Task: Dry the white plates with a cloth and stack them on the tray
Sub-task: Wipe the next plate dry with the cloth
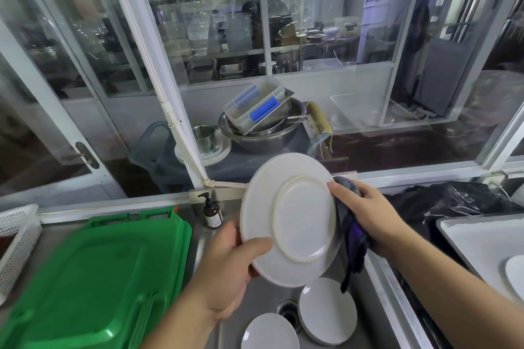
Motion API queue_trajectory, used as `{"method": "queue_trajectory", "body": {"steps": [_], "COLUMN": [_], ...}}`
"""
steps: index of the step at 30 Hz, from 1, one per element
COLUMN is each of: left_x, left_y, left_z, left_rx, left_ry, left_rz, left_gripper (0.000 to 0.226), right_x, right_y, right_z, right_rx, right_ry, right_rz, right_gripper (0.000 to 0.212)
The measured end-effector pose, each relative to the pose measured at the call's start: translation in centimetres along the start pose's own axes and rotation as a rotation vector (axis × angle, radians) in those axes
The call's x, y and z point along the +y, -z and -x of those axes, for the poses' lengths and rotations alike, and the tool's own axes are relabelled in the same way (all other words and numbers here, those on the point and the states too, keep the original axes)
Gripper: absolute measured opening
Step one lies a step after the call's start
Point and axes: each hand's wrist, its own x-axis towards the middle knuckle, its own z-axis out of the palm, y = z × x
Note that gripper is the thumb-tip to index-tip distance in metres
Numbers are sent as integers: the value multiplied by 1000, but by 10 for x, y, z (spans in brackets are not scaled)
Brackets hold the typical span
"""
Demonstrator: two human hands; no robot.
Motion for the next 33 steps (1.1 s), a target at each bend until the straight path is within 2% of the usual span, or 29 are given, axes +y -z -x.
{"method": "queue_trajectory", "body": {"steps": [4, 7, 8, 10, 13, 17, 20, 26, 29, 33], "left_x": [12, 11, 9, 6, 6, 2, 0, 32, 38, 31], "left_y": [-2, -10, -13, -16, -20, -26, -25, 10, 14, 6], "left_z": [-3, -1, 0, 0, -3, -2, 0, -6, -10, -6], "left_rx": [5, 73, 97, 155, 253, 264, 203, 97, 177, 231], "left_ry": [-30, -75, -91, -119, -159, -151, -87, 85, 52, -18], "left_rz": [-95, -90, -85, -40, 89, 199, 192, 114, -12, -8], "left_gripper": [31, 33, 27, 20, 33, 44, 42, 46, 38, 25], "right_x": [6, 5, 5, 6, 13, 22, 20, 5, 1, 4], "right_y": [-6, -13, -14, -18, -30, -44, -42, -28, -30, -37], "right_z": [-1, -4, -6, -6, 3, 11, 10, 13, 15, 10], "right_rx": [20, 133, 167, 169, 156, 182, 220, 106, 53, 115], "right_ry": [-5, -74, -80, -31, -68, -181, -194, -134, -104, -104], "right_rz": [128, 186, 162, 117, -74, -327, -319, -143, -120, -125], "right_gripper": [31, 49, 48, 32, 20, 16, 17, 20, 20, 19]}}
